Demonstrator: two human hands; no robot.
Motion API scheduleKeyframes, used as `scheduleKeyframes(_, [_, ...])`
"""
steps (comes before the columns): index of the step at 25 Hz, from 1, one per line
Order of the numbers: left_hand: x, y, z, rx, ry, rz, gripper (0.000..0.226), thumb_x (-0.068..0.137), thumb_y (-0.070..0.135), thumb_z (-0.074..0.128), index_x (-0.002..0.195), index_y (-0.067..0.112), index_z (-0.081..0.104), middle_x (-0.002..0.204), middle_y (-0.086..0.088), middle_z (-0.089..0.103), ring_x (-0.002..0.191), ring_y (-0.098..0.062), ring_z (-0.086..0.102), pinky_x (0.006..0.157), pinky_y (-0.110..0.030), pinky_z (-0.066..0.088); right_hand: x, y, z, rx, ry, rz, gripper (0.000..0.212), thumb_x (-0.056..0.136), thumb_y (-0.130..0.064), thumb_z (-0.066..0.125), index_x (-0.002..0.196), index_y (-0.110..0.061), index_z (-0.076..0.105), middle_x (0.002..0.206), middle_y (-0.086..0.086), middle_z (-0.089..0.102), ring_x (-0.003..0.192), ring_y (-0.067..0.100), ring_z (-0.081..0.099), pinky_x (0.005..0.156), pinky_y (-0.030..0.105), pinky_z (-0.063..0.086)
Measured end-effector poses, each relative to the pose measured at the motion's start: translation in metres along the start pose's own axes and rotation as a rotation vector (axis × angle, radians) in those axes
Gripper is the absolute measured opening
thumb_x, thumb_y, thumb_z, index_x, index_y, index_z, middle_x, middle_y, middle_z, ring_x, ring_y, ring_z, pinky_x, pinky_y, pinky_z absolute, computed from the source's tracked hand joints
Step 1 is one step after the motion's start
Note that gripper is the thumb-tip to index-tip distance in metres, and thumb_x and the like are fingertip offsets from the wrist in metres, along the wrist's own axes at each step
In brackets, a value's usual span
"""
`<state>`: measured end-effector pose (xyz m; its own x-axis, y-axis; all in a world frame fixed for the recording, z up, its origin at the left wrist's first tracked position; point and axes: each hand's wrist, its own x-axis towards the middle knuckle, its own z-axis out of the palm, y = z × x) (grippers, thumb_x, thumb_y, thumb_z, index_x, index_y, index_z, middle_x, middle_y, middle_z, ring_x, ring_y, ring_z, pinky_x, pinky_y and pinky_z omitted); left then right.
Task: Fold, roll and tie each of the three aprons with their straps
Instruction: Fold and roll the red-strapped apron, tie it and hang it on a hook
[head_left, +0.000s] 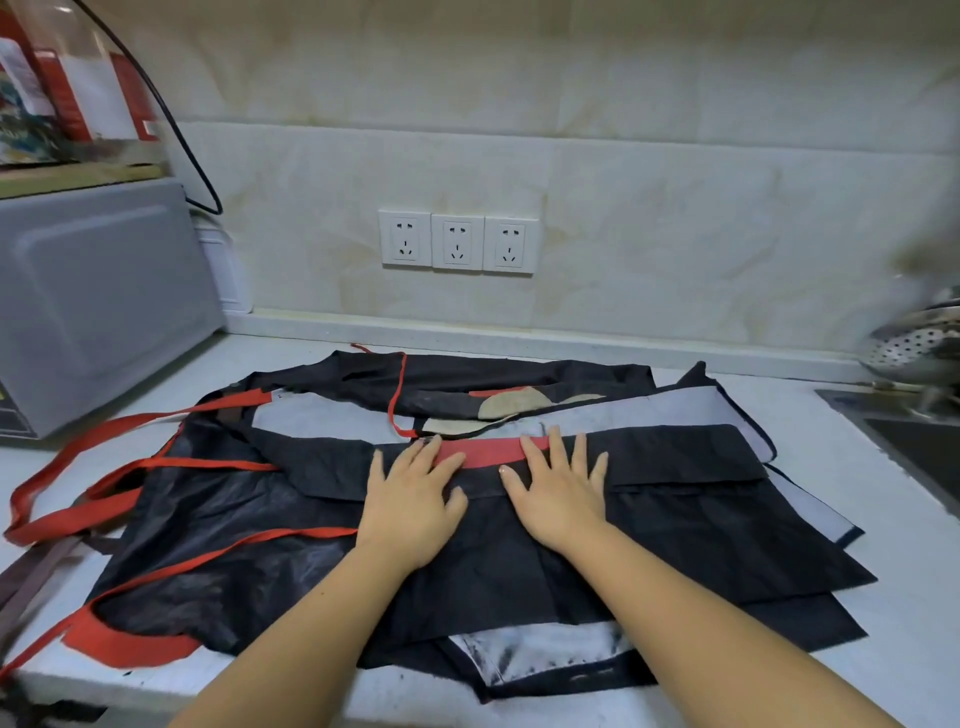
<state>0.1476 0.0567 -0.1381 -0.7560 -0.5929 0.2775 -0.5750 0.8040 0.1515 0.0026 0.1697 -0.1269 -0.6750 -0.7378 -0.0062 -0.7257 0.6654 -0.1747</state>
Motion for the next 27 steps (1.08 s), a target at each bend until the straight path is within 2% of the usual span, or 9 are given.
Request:
scheduleKeyframes(1, [0.002, -0.001, 0.001, -0.016, -0.076, -0.047, 0.048, 0.097, 0.047, 0.033, 0.144, 0.038, 0.040, 0.160, 0.007, 0.024, 0.148, -0.014, 0.016, 0.117, -0.056, 0.005, 0.004, 0.006, 0.000, -0.002, -0.013, 0.025, 0.068, 0.094, -0.066, 0.012, 0.154, -0.036, 0.003, 0.162, 0.004, -0.011, 0.147, 0.034, -0.016, 0.115, 0.057, -0.013])
scheduleKeyframes(3, [0.003, -0.001, 0.002, -0.008, -0.143, -0.075, 0.049, 0.099, 0.051, 0.029, 0.147, 0.042, 0.032, 0.162, 0.010, 0.015, 0.150, -0.011, 0.006, 0.117, -0.060, 0.001, 0.010, 0.022, -0.003, -0.006, -0.017, 0.072, 0.070, 0.092, -0.069, 0.010, 0.153, -0.036, -0.001, 0.162, 0.005, -0.012, 0.146, 0.034, -0.018, 0.115, 0.057, -0.013])
scheduleKeyframes(14, [0.003, 0.000, 0.000, -0.028, -0.151, -0.112, 0.049, 0.098, 0.056, 0.030, 0.146, 0.047, 0.031, 0.161, 0.014, 0.016, 0.149, -0.007, 0.008, 0.116, -0.063, 0.004, 0.027, 0.135, -0.027, 0.023, -0.033, 0.379, 0.086, 0.083, -0.081, 0.008, 0.154, -0.033, -0.001, 0.161, 0.013, -0.011, 0.147, 0.037, -0.012, 0.118, 0.052, -0.007])
scheduleKeyframes(17, [0.003, 0.002, -0.001, -0.029, -0.149, -0.114, 0.049, 0.098, 0.056, 0.029, 0.146, 0.047, 0.031, 0.161, 0.014, 0.016, 0.149, -0.008, 0.007, 0.116, -0.063, 0.003, 0.027, 0.141, -0.033, 0.014, -0.045, 0.473, 0.082, 0.086, -0.077, 0.010, 0.154, -0.031, 0.000, 0.160, 0.020, -0.007, 0.147, 0.038, -0.009, 0.119, 0.050, -0.005])
scheduleKeyframes(19, [0.002, 0.001, -0.002, -0.026, -0.147, -0.114, 0.049, 0.098, 0.056, 0.029, 0.146, 0.046, 0.031, 0.161, 0.013, 0.016, 0.149, -0.009, 0.008, 0.116, -0.063, 0.003, 0.023, 0.121, -0.037, 0.014, -0.009, 0.538, 0.075, 0.094, -0.065, 0.014, 0.155, -0.024, 0.006, 0.159, 0.024, -0.002, 0.146, 0.040, -0.004, 0.119, 0.051, -0.001])
scheduleKeyframes(20, [0.002, 0.002, -0.002, -0.022, -0.146, -0.112, 0.049, 0.098, 0.055, 0.029, 0.146, 0.046, 0.031, 0.161, 0.012, 0.017, 0.149, -0.009, 0.008, 0.116, -0.063, 0.003, 0.021, 0.102, -0.036, 0.024, 0.036, 0.495, 0.069, 0.098, -0.057, 0.016, 0.155, -0.019, 0.010, 0.159, 0.024, 0.002, 0.146, 0.040, 0.000, 0.118, 0.051, 0.002])
scheduleKeyframes(22, [0.001, 0.002, -0.003, -0.025, -0.148, -0.114, 0.048, 0.099, 0.053, 0.031, 0.146, 0.044, 0.034, 0.160, 0.012, 0.019, 0.149, -0.010, 0.009, 0.116, -0.063, 0.003, 0.016, 0.042, -0.024, 0.090, 0.118, 0.224, 0.059, 0.102, -0.042, 0.021, 0.153, -0.014, 0.018, 0.159, 0.020, 0.008, 0.147, 0.034, 0.005, 0.119, 0.049, 0.008])
scheduleKeyframes(24, [0.004, 0.002, -0.005, -0.108, -0.132, -0.119, 0.044, 0.100, 0.045, 0.034, 0.144, 0.039, 0.041, 0.159, 0.011, 0.025, 0.148, -0.010, 0.014, 0.116, -0.061, 0.003, 0.007, -0.025, -0.009, 0.242, 0.063, -0.057, 0.054, 0.104, -0.032, 0.023, 0.153, -0.011, 0.017, 0.161, 0.014, 0.009, 0.149, 0.028, 0.004, 0.120, 0.044, 0.008])
scheduleKeyframes(27, [0.002, -0.011, -0.016, -0.200, -0.070, -0.152, 0.041, 0.102, 0.031, 0.037, 0.142, 0.027, 0.047, 0.155, 0.005, 0.035, 0.143, -0.014, 0.027, 0.120, -0.044, 0.015, -0.006, -0.076, 0.010, 0.248, -0.028, -0.216, 0.051, 0.105, -0.029, 0.022, 0.154, -0.016, 0.014, 0.162, 0.008, 0.008, 0.149, 0.025, 0.001, 0.121, 0.042, 0.004])
